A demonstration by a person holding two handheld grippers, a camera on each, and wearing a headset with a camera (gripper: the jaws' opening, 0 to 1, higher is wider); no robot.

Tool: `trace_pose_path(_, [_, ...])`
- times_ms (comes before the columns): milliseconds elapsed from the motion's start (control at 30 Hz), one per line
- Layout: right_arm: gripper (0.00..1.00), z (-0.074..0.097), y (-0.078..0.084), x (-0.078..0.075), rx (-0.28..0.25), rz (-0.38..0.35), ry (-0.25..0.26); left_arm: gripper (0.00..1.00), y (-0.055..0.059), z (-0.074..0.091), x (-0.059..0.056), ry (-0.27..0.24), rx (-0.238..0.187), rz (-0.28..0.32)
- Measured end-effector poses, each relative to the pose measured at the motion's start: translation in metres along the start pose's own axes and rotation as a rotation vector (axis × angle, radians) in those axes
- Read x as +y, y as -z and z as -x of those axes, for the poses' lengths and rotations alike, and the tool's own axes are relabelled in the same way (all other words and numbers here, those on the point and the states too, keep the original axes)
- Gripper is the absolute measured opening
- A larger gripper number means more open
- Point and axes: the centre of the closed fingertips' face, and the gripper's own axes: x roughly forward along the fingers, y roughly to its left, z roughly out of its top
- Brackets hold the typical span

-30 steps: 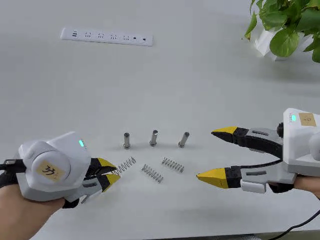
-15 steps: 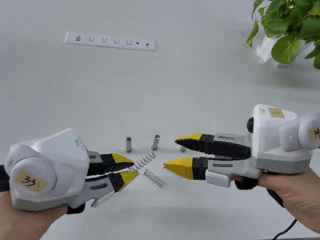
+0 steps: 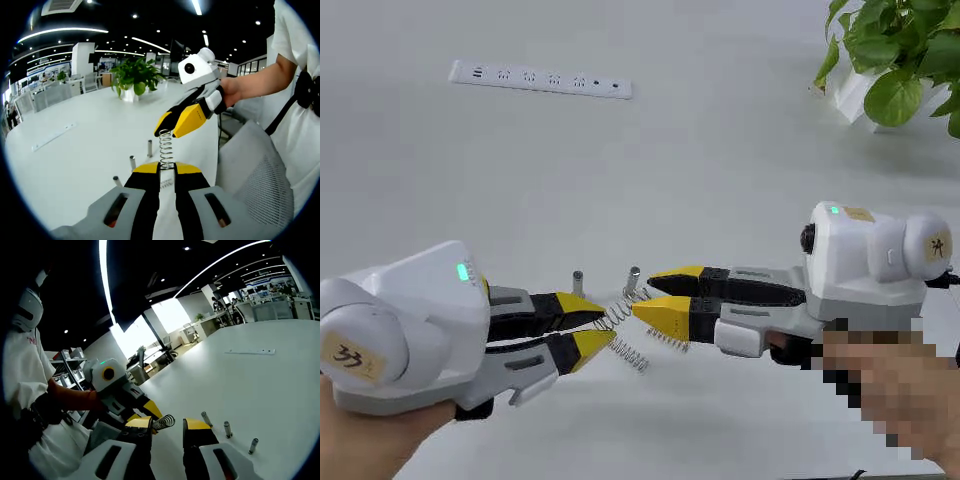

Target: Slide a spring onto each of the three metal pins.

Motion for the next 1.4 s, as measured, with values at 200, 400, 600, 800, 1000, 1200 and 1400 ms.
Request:
trace_pose_path(200, [0.15,0.0,-0.001,0.002,-0.013,-0.025,-0.015,0.07,-0.005,0.0,-0.001,0.009,-0.019,0.003])
trace_pose_path(400, [0.08,0.0,-0.001,0.004,-0.013,-0.024,-0.023,0.07,-0.005,-0.002,-0.002,0.015,-0.021,0.008])
trace_pose_path(600, [0.07,-0.001,-0.003,0.008,-0.007,0.002,-0.026,0.07,-0.005,-0.003,-0.003,0.02,-0.019,0.012])
trace_pose_path(800, [0.07,-0.003,-0.005,0.014,0.018,0.06,-0.028,0.07,-0.003,-0.003,-0.004,0.024,-0.017,0.016])
trace_pose_path(1000, [0.07,-0.005,-0.005,0.02,0.044,0.109,-0.031,0.07,-0.002,-0.003,-0.005,0.029,-0.014,0.02])
trace_pose_path(1200, [0.07,-0.007,-0.003,0.024,0.076,0.164,-0.039,0.07,0.0,-0.004,-0.006,0.033,-0.011,0.02])
trace_pose_path(1400, [0.07,-0.01,-0.003,0.029,0.108,0.21,-0.046,0.07,0.001,-0.004,-0.008,0.039,-0.008,0.018])
